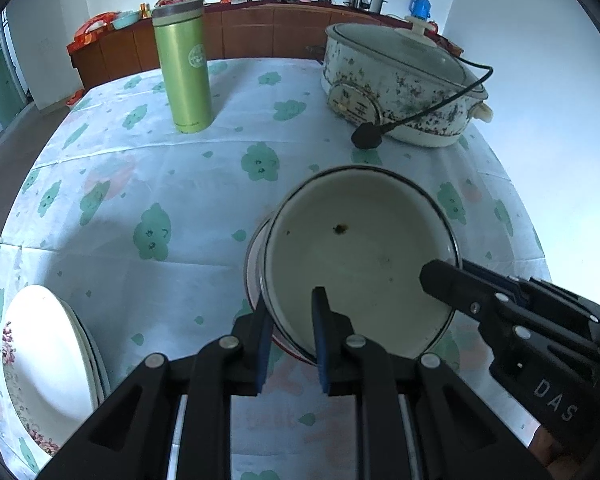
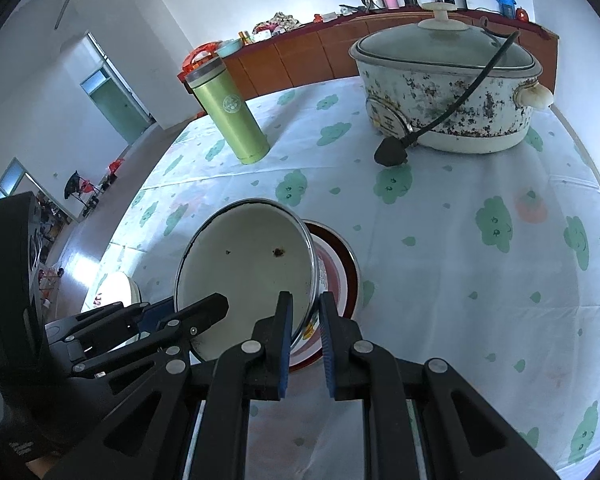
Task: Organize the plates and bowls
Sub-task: 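Carry the white enamel bowl over the pink basin and lower it inside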
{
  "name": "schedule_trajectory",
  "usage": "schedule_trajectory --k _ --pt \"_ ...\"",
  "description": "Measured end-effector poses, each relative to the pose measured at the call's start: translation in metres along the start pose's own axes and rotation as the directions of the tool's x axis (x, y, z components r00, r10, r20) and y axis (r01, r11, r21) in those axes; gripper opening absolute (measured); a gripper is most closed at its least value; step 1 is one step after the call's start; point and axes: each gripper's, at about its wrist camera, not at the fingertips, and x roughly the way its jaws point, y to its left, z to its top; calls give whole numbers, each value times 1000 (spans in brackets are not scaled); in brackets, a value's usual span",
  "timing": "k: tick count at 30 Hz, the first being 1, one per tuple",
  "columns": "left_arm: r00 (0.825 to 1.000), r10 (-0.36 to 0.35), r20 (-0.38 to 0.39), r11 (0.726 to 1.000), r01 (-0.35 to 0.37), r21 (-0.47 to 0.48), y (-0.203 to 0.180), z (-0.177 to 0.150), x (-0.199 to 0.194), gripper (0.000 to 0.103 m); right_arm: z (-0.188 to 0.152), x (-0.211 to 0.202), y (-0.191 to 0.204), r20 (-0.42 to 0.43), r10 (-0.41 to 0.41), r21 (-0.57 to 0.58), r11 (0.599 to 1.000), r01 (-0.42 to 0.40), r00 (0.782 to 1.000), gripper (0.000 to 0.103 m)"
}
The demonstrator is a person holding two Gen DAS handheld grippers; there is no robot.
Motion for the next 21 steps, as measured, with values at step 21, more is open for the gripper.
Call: schedule_trajectory --k 21 --pt "999 42 -18 999 -42 19 -5 1 12 16 -2 16 -5 -27 -12 10 1000 13 1000 16"
